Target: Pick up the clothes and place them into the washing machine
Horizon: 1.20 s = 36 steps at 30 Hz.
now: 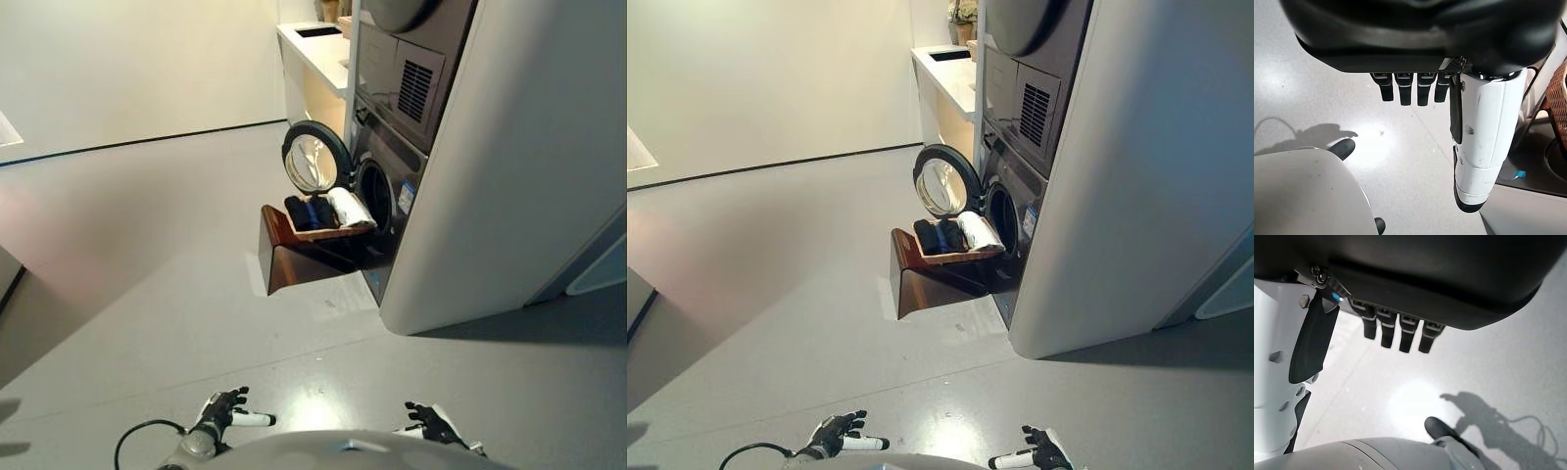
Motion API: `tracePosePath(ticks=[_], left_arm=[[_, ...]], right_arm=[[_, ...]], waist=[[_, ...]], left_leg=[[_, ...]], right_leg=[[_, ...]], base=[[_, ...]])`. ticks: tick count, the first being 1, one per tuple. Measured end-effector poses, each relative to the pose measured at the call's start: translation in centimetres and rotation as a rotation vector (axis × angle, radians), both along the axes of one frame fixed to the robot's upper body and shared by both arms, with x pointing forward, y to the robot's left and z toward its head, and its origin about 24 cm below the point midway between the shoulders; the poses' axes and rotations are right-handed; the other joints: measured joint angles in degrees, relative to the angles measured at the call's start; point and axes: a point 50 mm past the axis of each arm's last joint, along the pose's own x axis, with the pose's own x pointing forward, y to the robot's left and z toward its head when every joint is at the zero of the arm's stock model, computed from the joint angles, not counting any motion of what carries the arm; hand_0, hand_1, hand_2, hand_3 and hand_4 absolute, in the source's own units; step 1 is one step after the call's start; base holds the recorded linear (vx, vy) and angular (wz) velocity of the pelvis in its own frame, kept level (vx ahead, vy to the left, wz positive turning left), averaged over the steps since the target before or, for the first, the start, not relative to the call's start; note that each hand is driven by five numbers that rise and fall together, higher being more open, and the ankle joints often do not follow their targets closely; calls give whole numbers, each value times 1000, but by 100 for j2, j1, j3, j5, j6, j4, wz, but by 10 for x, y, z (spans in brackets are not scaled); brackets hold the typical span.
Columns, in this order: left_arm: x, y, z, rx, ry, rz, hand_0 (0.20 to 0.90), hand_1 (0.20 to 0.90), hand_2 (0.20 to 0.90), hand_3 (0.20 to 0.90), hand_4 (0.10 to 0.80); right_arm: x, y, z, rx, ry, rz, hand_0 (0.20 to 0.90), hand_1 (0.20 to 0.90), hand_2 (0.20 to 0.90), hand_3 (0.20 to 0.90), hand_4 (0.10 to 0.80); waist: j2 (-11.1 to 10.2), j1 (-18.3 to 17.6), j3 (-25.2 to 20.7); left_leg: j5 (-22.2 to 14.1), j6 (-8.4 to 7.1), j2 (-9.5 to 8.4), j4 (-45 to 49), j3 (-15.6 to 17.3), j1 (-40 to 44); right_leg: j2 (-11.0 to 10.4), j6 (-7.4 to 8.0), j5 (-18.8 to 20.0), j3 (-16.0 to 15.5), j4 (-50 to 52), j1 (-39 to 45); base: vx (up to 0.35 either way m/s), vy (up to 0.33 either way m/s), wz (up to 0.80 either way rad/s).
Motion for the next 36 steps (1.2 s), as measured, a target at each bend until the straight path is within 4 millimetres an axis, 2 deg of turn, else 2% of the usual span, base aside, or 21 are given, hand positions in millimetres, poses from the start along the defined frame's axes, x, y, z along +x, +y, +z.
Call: tracePosePath(ticks=[8,13,14,16,17,18,19,21,22,23,24,25,26,27,28,29,31,33,34,35,36], left_arm=[[10,0,2,9,-30,-2,900,900,900,900,800],[19,3,5,15,-61,38,900,900,900,900,800],[22,3,6,16,-73,46,900,900,900,900,800],[29,2,7,23,-88,32,900,900,900,900,800],[30,4,8,32,-91,25,900,900,900,900,800],[29,7,8,45,-90,13,900,900,900,900,800],[29,9,9,52,-90,8,900,900,900,900,800],[37,15,12,77,-104,-21,900,900,900,900,800],[37,18,12,88,-100,-18,900,900,900,900,800],[34,24,12,106,-86,-15,900,900,900,900,800],[31,23,10,108,-68,-7,900,900,900,900,800],[22,13,5,88,-37,0,900,900,900,900,800],[20,12,5,86,-31,3,900,900,900,900,800],[20,11,5,85,-39,12,900,900,900,900,800],[22,9,5,86,-40,18,900,900,900,900,800],[21,5,4,77,-46,27,900,900,900,900,800],[23,6,4,82,-56,50,900,900,900,900,800],[42,1,9,71,-108,59,900,900,900,900,800],[49,3,12,73,-131,64,900,900,900,900,800],[61,-2,16,59,-165,60,900,900,900,900,800],[64,-4,17,54,-175,57,900,900,900,900,800]], right_arm=[[14,2,2,-9,-43,5,900,900,900,900,800],[26,0,5,-23,-82,-19,900,900,900,900,800],[32,-2,7,-22,-106,-57,900,900,900,900,800],[38,-6,9,-12,-135,-125,900,900,900,900,800],[37,-5,9,5,-153,-169,900,900,900,900,800],[41,-2,10,15,-168,-174,900,900,900,900,800],[47,-1,11,18,-182,-170,900,900,900,900,800],[51,-4,13,15,-200,-212,900,900,900,900,800],[48,-6,12,7,-186,-231,900,900,900,900,800],[41,-5,9,-3,-158,-251,900,900,900,900,800],[40,-10,10,-19,-155,-252,900,900,900,900,800],[36,-21,12,-51,-142,-257,900,900,900,900,800],[32,-24,11,-60,-126,-261,900,900,900,900,800],[16,-28,9,-77,-75,-274,900,900,900,900,800],[8,-30,8,-85,-51,-276,900,900,900,900,800],[2,-34,8,-98,-37,-266,900,900,900,900,800],[-9,-32,6,-98,-10,-258,900,900,900,900,800],[-8,-25,4,-79,-9,-258,900,900,900,900,800],[-4,-22,4,-68,-23,-253,900,900,900,900,800],[3,-19,4,-61,-38,-238,900,900,900,900,800],[11,-14,4,-52,-54,-213,900,900,900,900,800]], waist=[[-47,1,243],[-106,18,454],[-79,16,565],[-69,-27,770],[-83,-148,799],[-133,-165,805],[-151,-157,818],[-172,-220,825],[-195,-226,828],[-389,-301,828],[-376,-346,856],[-186,-317,805],[-120,-331,776],[-60,-512,714],[-56,-541,680],[30,-573,599],[45,-660,481],[-131,-649,435],[-235,-614,481],[-326,-494,567],[-483,-347,609]], left_leg=[[11,37,-35,4,46,-189],[-59,109,-186,3,61,-240],[-71,217,-182,-1,-48,-206],[-119,269,-198,5,-158,-148],[-156,345,-225,35,-292,-93],[-161,390,-226,-22,-311,-66],[-161,394,-224,-25,-311,-113],[-285,417,-153,-20,-484,-336],[-324,373,-171,7,-561,-386],[-446,339,-366,378,-591,-486],[-448,178,-363,649,-606,-586],[-526,147,-282,426,-681,-404],[-521,138,-255,298,-717,-348],[-672,-217,-191,476,-753,-244],[-1059,-329,-165,1407,-791,-344],[-1420,-349,-16,1968,-914,-361],[-1599,-352,149,2029,-1095,-344],[-1578,-510,195,2629,-1197,-694],[-1527,-593,144,3304,-1273,-1073],[-1186,-735,147,4494,-1440,-1754],[-716,-827,81,4963,-1569,-1954]], right_leg=[[-24,-4,-3,57,180,-292],[-126,75,-188,68,728,-662],[-147,149,-242,44,1207,-847],[-168,241,-264,34,2383,-1320],[-215,349,-260,28,3048,-1710],[-246,342,-267,25,3192,-1881],[-245,339,-268,-16,3183,-1940],[-217,272,-298,-306,2331,-2186],[-208,271,-303,-374,1747,-2116],[-460,241,-19,-370,1265,-2067],[-533,119,342,-477,1272,-2025],[-483,245,419,-505,1329,-1992],[-448,306,355,-490,1298,-1953],[-378,2,289,-590,1100,-1763],[-338,-92,239,-593,1093,-1685],[-123,-189,148,-510,1160,-1610],[79,-343,73,-404,1371,-1617],[234,-382,-143,-470,1546,-1699],[262,-496,-201,-466,1548,-1686],[394,-579,-272,-372,1526,-1670],[357,-688,-163,-264,1503,-1585]], base=[[2,68,-4],[66,133,-12],[112,109,-14],[181,106,3],[261,41,21],[218,10,23],[366,-54,23],[488,-126,49],[488,-160,51],[463,-166,34],[300,-102,-4],[303,-126,-14],[354,-177,-3],[655,-368,21],[622,-385,9],[432,-286,-4],[236,-258,5],[381,-461,23],[284,-361,35],[300,-270,10],[301,-270,-22]])
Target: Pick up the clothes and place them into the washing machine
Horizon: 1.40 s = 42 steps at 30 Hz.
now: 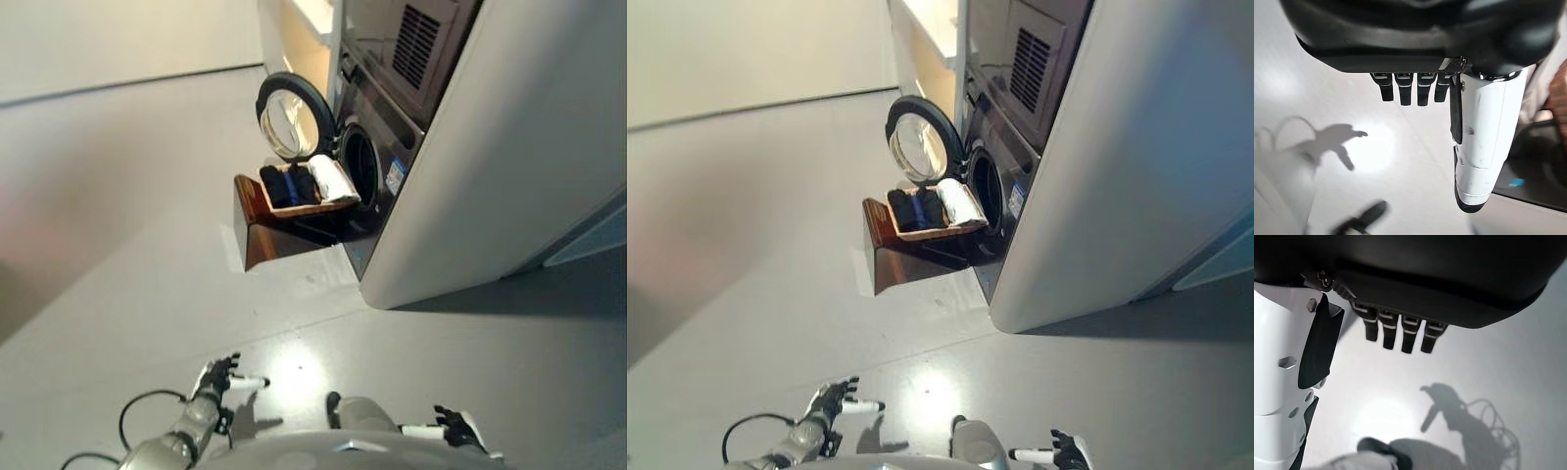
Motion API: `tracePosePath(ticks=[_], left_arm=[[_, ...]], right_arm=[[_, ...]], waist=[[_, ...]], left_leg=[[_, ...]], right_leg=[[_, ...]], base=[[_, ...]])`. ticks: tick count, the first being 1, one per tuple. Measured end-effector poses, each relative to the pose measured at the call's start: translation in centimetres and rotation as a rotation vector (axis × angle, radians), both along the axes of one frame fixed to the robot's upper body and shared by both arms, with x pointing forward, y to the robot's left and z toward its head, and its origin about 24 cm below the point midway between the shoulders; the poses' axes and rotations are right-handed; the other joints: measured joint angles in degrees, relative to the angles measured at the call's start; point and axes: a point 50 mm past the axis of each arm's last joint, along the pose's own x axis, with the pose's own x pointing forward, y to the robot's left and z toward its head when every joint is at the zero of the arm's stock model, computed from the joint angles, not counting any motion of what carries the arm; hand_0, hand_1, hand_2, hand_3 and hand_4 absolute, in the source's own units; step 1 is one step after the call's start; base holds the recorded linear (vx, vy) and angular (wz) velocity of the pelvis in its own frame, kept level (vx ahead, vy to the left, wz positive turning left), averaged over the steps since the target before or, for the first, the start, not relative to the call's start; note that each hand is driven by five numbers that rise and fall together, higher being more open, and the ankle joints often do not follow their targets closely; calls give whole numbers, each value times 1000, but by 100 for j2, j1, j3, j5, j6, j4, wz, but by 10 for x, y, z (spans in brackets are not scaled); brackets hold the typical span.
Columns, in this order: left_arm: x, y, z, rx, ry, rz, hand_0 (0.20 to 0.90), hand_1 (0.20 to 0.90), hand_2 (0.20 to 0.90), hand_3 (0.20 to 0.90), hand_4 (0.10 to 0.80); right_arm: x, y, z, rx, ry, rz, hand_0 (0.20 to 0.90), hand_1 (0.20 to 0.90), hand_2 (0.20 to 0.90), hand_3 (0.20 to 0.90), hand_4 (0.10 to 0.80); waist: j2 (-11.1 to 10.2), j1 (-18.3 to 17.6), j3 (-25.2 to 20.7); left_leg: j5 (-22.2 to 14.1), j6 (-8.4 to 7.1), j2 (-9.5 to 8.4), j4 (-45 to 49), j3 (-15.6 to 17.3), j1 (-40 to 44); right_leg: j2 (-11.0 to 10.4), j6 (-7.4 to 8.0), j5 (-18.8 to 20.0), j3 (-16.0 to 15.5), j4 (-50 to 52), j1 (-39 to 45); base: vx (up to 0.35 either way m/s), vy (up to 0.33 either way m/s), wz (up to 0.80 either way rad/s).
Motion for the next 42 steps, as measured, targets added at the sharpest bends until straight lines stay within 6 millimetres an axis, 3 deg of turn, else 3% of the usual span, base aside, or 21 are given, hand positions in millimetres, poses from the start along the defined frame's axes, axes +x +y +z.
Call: tracePosePath(ticks=[1,2,3,4,9,12,14,17,18,19,20,21,23,24,29,30,33,35,36,39,42], left_arm=[[-7,0,-3,-2,18,8,900,900,900,900,800],[-12,-2,-4,-10,29,17,900,900,900,900,800],[-12,-4,-5,-16,24,5,900,900,900,900,800],[-4,-7,-1,-17,-11,-13,900,900,900,900,800],[-1,-2,1,3,-44,24,900,900,900,900,800],[1,-2,2,-3,-44,45,900,900,900,900,800],[-4,-1,0,-3,-31,56,900,900,900,900,800],[-18,1,-5,5,17,49,900,900,900,900,800],[-18,3,-5,10,17,46,900,900,900,900,800],[-18,7,-5,26,24,38,900,900,900,900,800],[-15,9,-3,35,14,35,900,900,900,900,800],[-13,19,-1,59,7,27,900,900,900,900,800],[-11,25,1,74,4,26,900,900,900,900,800],[-2,26,4,77,-21,20,900,900,900,900,800],[5,31,8,89,-30,0,900,900,900,900,800],[4,33,8,95,-22,0,900,900,900,900,800],[2,27,6,84,-17,-23,900,900,900,900,800],[-7,23,1,73,11,-29,900,900,900,900,800],[-15,14,-3,44,34,-36,900,900,900,900,800],[-24,-4,-8,-6,52,-49,900,900,900,900,800],[-33,-9,-11,-42,75,-34,900,900,900,900,800]], right_arm=[[9,5,1,7,-18,30,900,900,900,900,800],[23,8,4,-4,-52,80,900,900,900,900,800],[37,10,7,-16,-84,102,900,900,900,900,800],[46,9,10,-25,-112,109,900,900,900,900,800],[100,13,31,-51,-270,180,900,900,900,900,800],[96,10,30,-57,-250,163,900,900,900,900,800],[82,6,23,-60,-195,137,900,900,900,900,800],[55,-7,16,-75,-121,81,900,900,900,900,800],[48,-9,15,-77,-106,67,900,900,900,900,800],[38,-9,11,-63,-84,33,900,900,900,900,800],[33,-8,10,-60,-74,28,900,900,900,900,800],[19,-7,6,-50,-37,4,900,900,900,900,800],[15,-8,5,-42,-29,-14,900,900,900,900,800],[12,-10,5,-32,-32,-44,900,900,900,900,800],[22,-8,7,4,-88,-73,900,900,900,900,800],[22,-8,7,5,-84,-70,900,900,900,900,800],[10,-8,4,5,-55,-82,900,900,900,900,800],[9,-8,4,5,-52,-84,900,900,900,900,800],[6,-12,4,-2,-47,-91,900,900,900,900,800],[-12,-5,-2,47,28,-138,900,900,900,900,800],[-34,9,-9,100,93,-152,900,900,900,900,800]], waist=[[-69,103,-21],[-175,169,-13],[-196,256,61],[-233,310,126],[63,674,343],[262,826,394],[339,997,280],[523,964,100],[537,952,127],[511,968,175],[479,960,153],[272,944,128],[148,847,159],[251,769,196],[583,391,326],[558,342,337],[267,246,269],[177,143,188],[278,26,91],[237,99,-4],[152,379,-72]], left_leg=[[304,-13,3,-38,-10,39],[650,160,31,177,112,-25],[379,299,36,242,142,-180],[298,405,19,-132,390,-246],[612,200,142,-3992,827,-95],[973,160,136,-4972,946,-37],[1121,344,98,-4986,879,93],[1309,643,-82,-4978,841,593],[1536,951,-118,-4970,902,716],[1408,1031,-99,-4962,1002,917],[1335,1092,-133,-4927,983,1000],[1009,1207,-359,-4895,949,1283],[879,1328,-593,-4913,856,1534],[623,1517,-630,-4929,722,1719],[365,1594,-574,-4917,262,1971],[398,1470,-596,-4909,241,2047],[59,1467,-776,-4955,37,2401],[-192,1440,-800,-4938,-140,2600],[-401,1347,-644,-4830,-326,2704],[-660,772,-538,-3349,116,2411],[-314,211,-584,-787,351,1278]], right_leg=[[99,-15,-6,48,-39,111],[59,-178,50,42,-295,347],[74,-316,8,79,-486,514],[52,-290,149,74,-544,511],[408,-256,448,354,-1542,1197],[638,-197,533,688,-2155,1699],[662,-387,341,1074,-2087,1797],[559,-180,-60,1427,-1788,1938],[592,-43,-265,1369,-1436,1859],[582,405,-618,1042,-38,1331],[540,474,-635,892,430,1142],[130,580,-696,535,1860,659],[-235,833,-608,320,2655,442],[-289,760,-661,187,2724,291],[-262,609,-698,-351,886,-288],[-267,628,-436,-482,91,-334],[-506,848,593,-855,-1045,-597],[-486,709,883,-452,-1099,-511],[-329,530,1182,-333,-1012,-363],[-223,147,1201,-469,-1235,270],[-139,-136,1229,-382,-1634,751]], base=[[424,-205,-32],[207,-54,-2],[340,-51,25],[405,64,26],[499,129,2],[542,186,-27],[682,271,-93],[417,198,-93],[344,188,-76],[234,175,-49],[475,345,-52],[342,263,-34],[482,248,-20],[583,218,-12],[434,3,7],[431,-54,40],[427,-62,47],[471,-128,61],[323,-155,90],[195,-168,71],[184,-131,-16]])
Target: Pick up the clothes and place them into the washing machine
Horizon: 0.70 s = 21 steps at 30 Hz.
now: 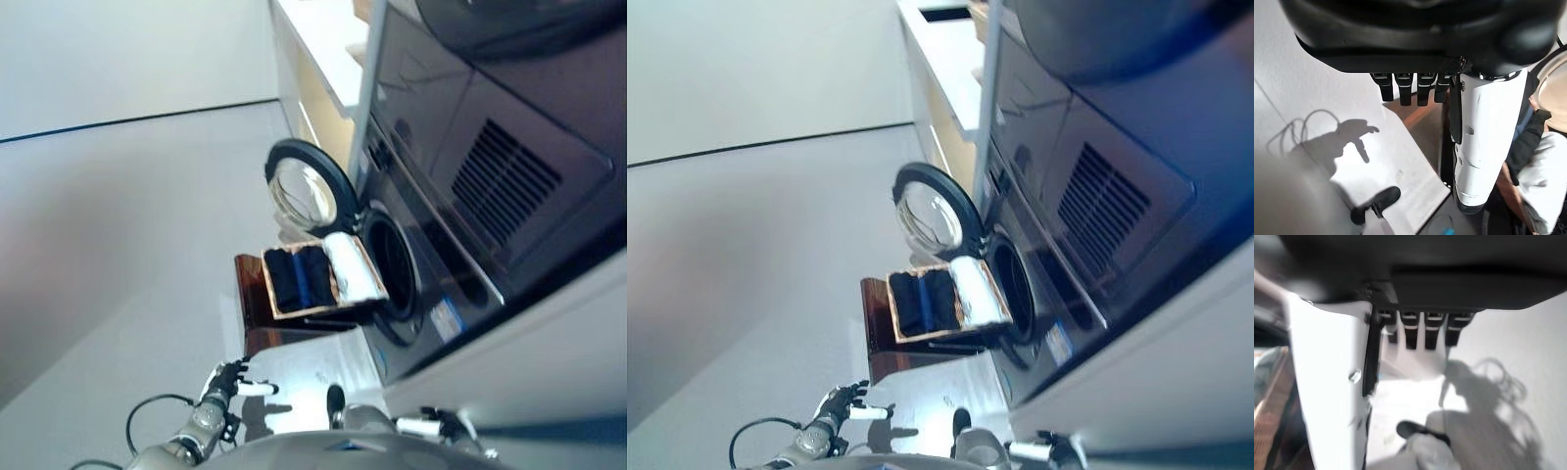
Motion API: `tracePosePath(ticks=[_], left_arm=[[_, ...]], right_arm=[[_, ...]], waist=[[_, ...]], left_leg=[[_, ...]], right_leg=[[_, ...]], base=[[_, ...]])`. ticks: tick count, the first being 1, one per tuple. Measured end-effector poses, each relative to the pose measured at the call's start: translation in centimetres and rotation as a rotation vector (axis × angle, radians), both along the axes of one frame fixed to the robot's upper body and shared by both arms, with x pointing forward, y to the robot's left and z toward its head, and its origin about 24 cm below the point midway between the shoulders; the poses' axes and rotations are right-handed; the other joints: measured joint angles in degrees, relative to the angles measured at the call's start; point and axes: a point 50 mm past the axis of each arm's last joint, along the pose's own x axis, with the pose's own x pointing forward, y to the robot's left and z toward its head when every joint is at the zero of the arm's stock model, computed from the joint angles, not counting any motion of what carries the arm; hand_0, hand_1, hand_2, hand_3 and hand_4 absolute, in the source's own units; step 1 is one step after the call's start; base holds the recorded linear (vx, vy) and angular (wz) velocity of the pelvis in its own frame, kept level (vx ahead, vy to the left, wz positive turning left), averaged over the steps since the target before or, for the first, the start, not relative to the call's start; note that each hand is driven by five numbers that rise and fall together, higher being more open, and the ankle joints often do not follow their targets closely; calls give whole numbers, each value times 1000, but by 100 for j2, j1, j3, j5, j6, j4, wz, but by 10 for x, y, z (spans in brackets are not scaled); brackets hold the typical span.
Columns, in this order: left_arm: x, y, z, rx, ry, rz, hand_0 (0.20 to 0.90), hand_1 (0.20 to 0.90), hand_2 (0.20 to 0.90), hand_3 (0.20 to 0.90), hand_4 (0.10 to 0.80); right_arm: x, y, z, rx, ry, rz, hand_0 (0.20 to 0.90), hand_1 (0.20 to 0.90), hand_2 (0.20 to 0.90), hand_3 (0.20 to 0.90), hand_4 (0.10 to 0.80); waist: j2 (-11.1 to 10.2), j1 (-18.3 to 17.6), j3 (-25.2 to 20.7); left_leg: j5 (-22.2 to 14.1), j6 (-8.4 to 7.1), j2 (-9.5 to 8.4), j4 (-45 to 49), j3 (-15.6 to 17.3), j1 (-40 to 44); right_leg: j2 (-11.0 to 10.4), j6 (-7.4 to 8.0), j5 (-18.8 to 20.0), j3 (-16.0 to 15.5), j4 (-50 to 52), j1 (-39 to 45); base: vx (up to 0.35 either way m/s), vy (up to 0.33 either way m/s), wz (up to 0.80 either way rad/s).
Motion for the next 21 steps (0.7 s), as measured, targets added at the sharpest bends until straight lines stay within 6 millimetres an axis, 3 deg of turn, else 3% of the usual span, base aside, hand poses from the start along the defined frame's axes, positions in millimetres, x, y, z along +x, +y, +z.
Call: tracePosePath(ticks=[2,4,7,8,10,11,12,13,14,15,16,17,18,19,20,21], left_arm=[[7,1,2,4,-18,-4,900,900,900,900,800],[17,0,6,2,-56,-11,900,900,900,900,800],[26,1,9,7,-88,-16,900,900,900,900,800],[24,5,9,21,-77,-11,900,900,900,900,800],[23,9,9,40,-78,-2,900,900,900,900,800],[21,10,8,42,-68,1,900,900,900,900,800],[16,9,6,44,-46,3,900,900,900,900,800],[7,5,2,33,-17,7,900,900,900,900,800],[3,4,1,28,-6,18,900,900,900,900,800],[-4,6,-1,32,9,25,900,900,900,900,800],[-1,11,1,45,-5,15,900,900,900,900,800],[2,20,4,64,-23,10,900,900,900,900,800],[2,24,4,74,-24,12,900,900,900,900,800],[6,25,5,83,-24,2,900,900,900,900,800],[1,21,3,75,-10,-15,900,900,900,900,800],[-4,24,2,87,5,-19,900,900,900,900,800]], right_arm=[[0,2,-1,12,4,16,900,900,900,900,800],[-2,9,-2,29,18,32,900,900,900,900,800],[2,9,-2,24,12,69,900,900,900,900,800],[4,10,-2,21,9,83,900,900,900,900,800],[8,9,-1,10,-12,90,900,900,900,900,800],[9,8,0,-3,-20,90,900,900,900,900,800],[14,3,2,-21,-49,96,900,900,900,900,800],[19,-8,6,-50,-75,102,900,900,900,900,800],[22,-10,8,-61,-91,104,900,900,900,900,800],[27,-11,9,-65,-115,91,900,900,900,900,800],[32,-8,9,-52,-129,77,900,900,900,900,800],[32,-3,8,-36,-133,68,900,900,900,900,800],[34,-2,8,-34,-138,68,900,900,900,900,800],[44,-7,11,-45,-165,54,900,900,900,900,800],[56,-16,16,-72,-201,41,900,900,900,900,800],[65,-16,18,-71,-221,46,900,900,900,900,800]], waist=[[-23,-66,27],[-151,-7,77],[-204,191,105],[-212,234,47],[-215,267,52],[-190,274,18],[-138,291,-3],[85,281,-136],[163,304,-200],[230,324,-292],[240,322,-304],[-5,296,-476],[-115,292,-528],[-187,318,-461],[50,443,-393],[127,475,-349]], left_leg=[[38,-42,113,770,125,-477],[51,-4,437,412,376,-703],[162,-10,956,-908,324,-795],[284,-103,1121,-1864,329,-655],[653,-209,1341,-2902,204,-635],[723,-207,1316,-3161,201,-585],[662,-81,1273,-3083,243,-608],[429,228,1275,-3006,292,-600],[621,166,1273,-3038,172,-627],[621,212,1314,-2967,359,-682],[624,206,1267,-3031,370,-682],[611,172,926,-3398,395,-674],[615,172,777,-3522,435,-663],[739,504,475,-3281,633,-664],[1094,703,475,-3384,665,-469],[1153,772,367,-3510,704,-300]], right_leg=[[-5,-43,66,73,-193,251],[-47,-122,-33,72,-321,443],[-51,-44,-101,-86,-454,529],[-31,3,-132,-172,-551,530],[34,44,-140,-245,-554,509],[46,70,-153,-232,-551,514],[75,218,-193,-184,-551,535],[152,306,-221,-92,-551,537],[178,423,-248,36,-549,523],[200,582,-394,246,-160,405],[142,613,-682,316,737,210],[-124,584,-1121,399,1051,248],[-244,638,-1277,421,908,308],[-543,943,-1234,356,849,366],[-554,1020,-1306,443,981,369],[-647,1093,-1323,471,1370,227]], base=[[241,-10,-38],[214,81,-15],[324,229,-59],[321,252,-54],[285,257,-36],[270,285,-40],[288,328,-54],[200,229,-55],[189,216,-60],[150,198,-32],[242,415,12],[163,331,46],[124,331,50],[55,221,1],[64,326,-20],[126,339,-41]])
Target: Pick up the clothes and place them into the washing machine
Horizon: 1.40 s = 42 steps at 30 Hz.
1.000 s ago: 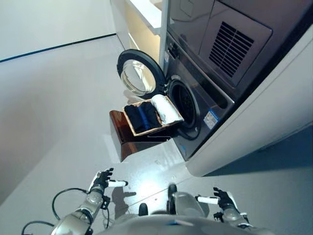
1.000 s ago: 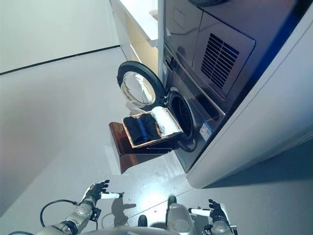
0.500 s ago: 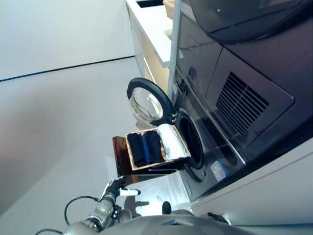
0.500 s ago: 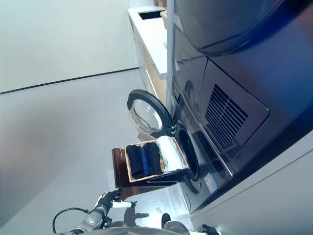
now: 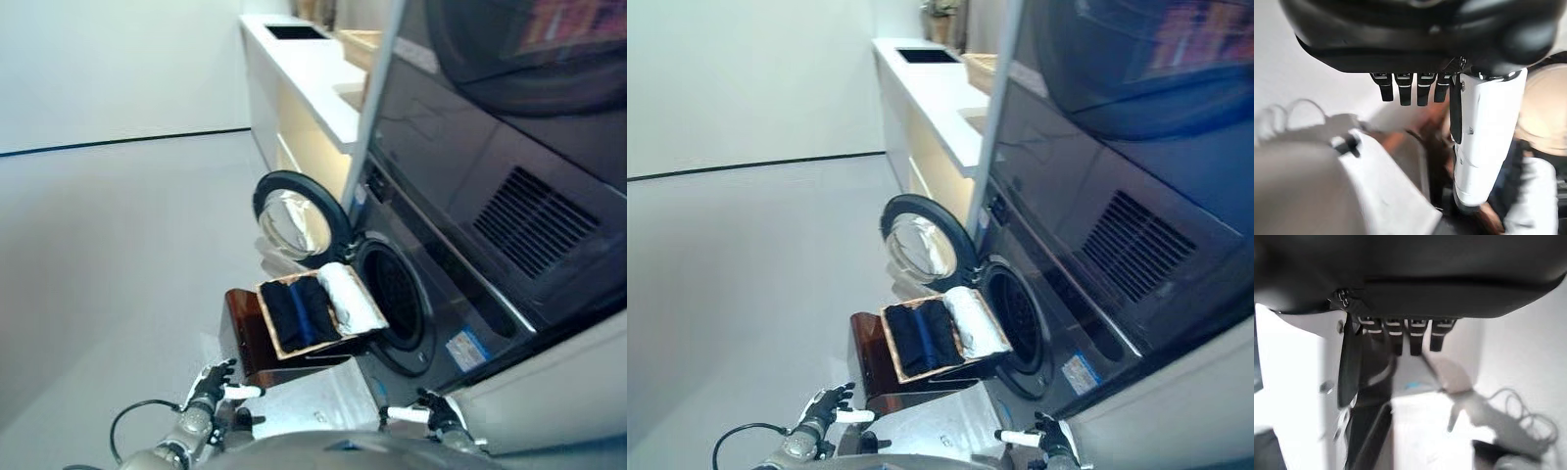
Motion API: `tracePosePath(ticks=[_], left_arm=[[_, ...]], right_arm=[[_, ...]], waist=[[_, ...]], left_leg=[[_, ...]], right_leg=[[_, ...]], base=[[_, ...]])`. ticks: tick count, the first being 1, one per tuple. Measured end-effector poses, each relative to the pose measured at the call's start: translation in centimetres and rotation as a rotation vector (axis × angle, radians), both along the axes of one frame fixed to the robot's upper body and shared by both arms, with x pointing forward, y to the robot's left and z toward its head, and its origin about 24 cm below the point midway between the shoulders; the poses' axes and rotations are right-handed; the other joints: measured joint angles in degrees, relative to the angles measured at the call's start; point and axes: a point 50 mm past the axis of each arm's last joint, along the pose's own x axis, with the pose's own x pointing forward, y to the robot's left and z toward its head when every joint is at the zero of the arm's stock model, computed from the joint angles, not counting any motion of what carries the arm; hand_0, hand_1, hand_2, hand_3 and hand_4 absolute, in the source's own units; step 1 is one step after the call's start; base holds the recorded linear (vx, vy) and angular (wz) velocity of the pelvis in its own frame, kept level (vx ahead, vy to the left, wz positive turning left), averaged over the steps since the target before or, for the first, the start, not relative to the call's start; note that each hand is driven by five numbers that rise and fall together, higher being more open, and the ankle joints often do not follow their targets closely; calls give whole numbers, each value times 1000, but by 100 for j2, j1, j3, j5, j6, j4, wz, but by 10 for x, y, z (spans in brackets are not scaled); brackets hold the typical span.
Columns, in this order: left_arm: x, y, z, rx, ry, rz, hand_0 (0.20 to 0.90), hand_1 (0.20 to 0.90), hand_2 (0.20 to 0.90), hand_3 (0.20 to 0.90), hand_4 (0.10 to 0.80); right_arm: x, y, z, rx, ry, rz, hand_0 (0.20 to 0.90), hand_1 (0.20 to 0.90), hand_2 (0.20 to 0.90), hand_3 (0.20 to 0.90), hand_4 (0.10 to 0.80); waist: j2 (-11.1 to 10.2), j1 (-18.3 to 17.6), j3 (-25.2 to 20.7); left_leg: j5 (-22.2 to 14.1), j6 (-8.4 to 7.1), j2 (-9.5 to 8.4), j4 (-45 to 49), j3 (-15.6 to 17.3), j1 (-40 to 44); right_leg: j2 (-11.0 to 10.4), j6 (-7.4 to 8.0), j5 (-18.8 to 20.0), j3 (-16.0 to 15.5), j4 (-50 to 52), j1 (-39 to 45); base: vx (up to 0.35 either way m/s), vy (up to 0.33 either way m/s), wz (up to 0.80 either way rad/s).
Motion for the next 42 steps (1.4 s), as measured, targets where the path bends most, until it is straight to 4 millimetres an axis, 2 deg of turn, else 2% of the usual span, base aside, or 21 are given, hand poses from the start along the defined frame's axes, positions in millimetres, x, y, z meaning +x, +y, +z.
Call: tracePosePath(ticks=[2,4,5,6,7,8,9,12,14,16,18,20,23,24,25,26,33,38,39,40,42], left_arm=[[3,10,3,29,-14,-22,900,900,900,900,800],[5,21,7,55,-26,-18,900,900,900,900,800],[11,36,12,90,-42,-16,900,900,900,900,800],[14,40,14,103,-47,-11,900,900,900,900,800],[8,39,12,98,-30,-20,900,900,900,900,800],[5,36,10,91,-18,-10,900,900,900,900,800],[2,34,8,82,-7,23,900,900,900,900,800],[4,31,8,72,-14,27,900,900,900,900,800],[3,24,6,52,-16,32,900,900,900,900,800],[3,13,4,15,-25,52,900,900,900,900,800],[11,8,6,-6,-57,58,900,900,900,900,800],[16,1,6,-31,-76,59,900,900,900,900,800],[15,-9,5,-68,-78,79,900,900,900,900,800],[17,-10,5,-70,-86,74,900,900,900,900,800],[17,-9,6,-67,-87,74,900,900,900,900,800],[16,-6,6,-63,-86,81,900,900,900,900,800],[8,26,10,27,-71,68,900,900,900,900,800],[39,18,24,-4,-231,79,900,900,900,900,800],[62,7,35,-51,-328,91,900,900,900,900,800],[67,3,37,-67,-347,90,900,900,900,900,800],[90,-4,62,-129,-521,89,900,900,900,900,800]], right_arm=[[33,7,9,12,-90,47,900,900,900,900,800],[47,17,13,35,-139,66,900,900,900,900,800],[51,22,13,49,-149,69,900,900,900,900,800],[54,21,15,43,-154,69,900,900,900,900,800],[57,16,17,24,-157,76,900,900,900,900,800],[60,13,19,11,-163,89,900,900,900,900,800],[60,13,20,4,-160,110,900,900,900,900,800],[63,15,21,-6,-162,145,900,900,900,900,800],[55,11,18,-25,-120,146,900,900,900,900,800],[51,7,18,-49,-105,176,900,900,900,900,800],[53,9,18,-50,-112,182,900,900,900,900,800],[53,5,20,-77,-108,207,900,900,900,900,800],[61,-7,27,-115,-140,202,900,900,900,900,800],[67,-10,31,-128,-156,204,900,900,900,900,800],[69,-10,32,-131,-161,207,900,900,900,900,800],[75,-9,35,-130,-174,211,900,900,900,900,800],[89,2,39,-122,-206,258,900,900,900,900,800],[149,-5,82,-251,-365,321,900,900,900,900,800],[175,-9,106,-326,-421,342,900,900,900,900,800],[181,-12,112,-347,-431,344,900,900,900,900,800],[213,-10,145,-440,-475,382,900,900,900,900,800]], waist=[[196,7,211],[199,-10,229],[-66,-60,336],[-238,-28,409],[-228,43,413],[-150,76,417],[-176,116,451],[-199,16,459],[-206,-80,454],[-153,-90,317],[-157,-102,337],[-172,-33,374],[-81,93,366],[-33,128,378],[-22,144,371],[-11,172,378],[-96,322,368],[144,480,683],[267,563,876],[311,579,975],[253,800,1231]], left_leg=[[-6,18,-17,-334,72,212],[-14,23,-31,-539,4,205],[20,0,-211,-464,-6,193],[-66,68,-350,183,-79,-4],[-507,181,-370,960,-54,-166],[-837,142,-330,1096,-81,-230],[-828,158,-351,971,-59,-177],[-433,108,-315,401,-351,-145],[-285,22,-278,-23,-463,133],[-279,-24,-177,-216,-468,192],[-394,-266,72,-23,-268,60],[-253,-708,139,738,-372,-212],[-250,-622,159,374,-374,-161],[-196,-430,151,298,-304,-208],[-186,-393,109,181,-289,-138],[-89,-112,49,42,-273,-44],[-67,17,-82,-253,11,223],[-52,78,-90,-103,247,-506],[44,119,-119,-74,289,-846],[67,127,-119,-57,288,-871],[-88,69,-132,179,462,-1254]], right_leg=[[-2,-71,185,-21,1252,-745],[94,-158,18,-76,1090,-823],[35,-201,20,-93,791,-799],[-204,-201,-132,-295,567,-792],[-299,-185,-84,-366,567,-890],[-320,-90,25,-520,571,-901],[-431,-19,105,-626,436,-914],[-139,8,420,-459,-432,-673],[-2,-69,827,-432,-985,-205],[112,-194,819,-481,-1148,-70],[309,-440,709,-770,-1064,36],[323,-529,629,-1036,-1044,97],[328,-486,446,-1045,-888,68],[307,-459,418,-1006,-836,9],[285,-442,408,-933,-860,-23],[295,-392,405,-734,-798,-115],[163,-226,523,-523,-1015,-71],[91,-189,794,-347,-907,-996],[40,-184,952,-383,-829,-1387],[27,-177,968,-384,-792,-1418],[-106,-253,921,-513,-372,-2133]], base=[[169,224,-27],[167,49,15],[258,6,37],[325,-73,5],[320,-97,-27],[335,-123,-61],[175,-71,-44],[201,-123,2],[274,-263,47],[88,-225,51],[3,-177,73],[183,-81,61],[206,6,28],[280,33,3],[278,29,-10],[236,34,-17],[67,51,-26],[-261,61,-42],[-254,81,-29],[-194,65,-45],[-2,-16,-70]])
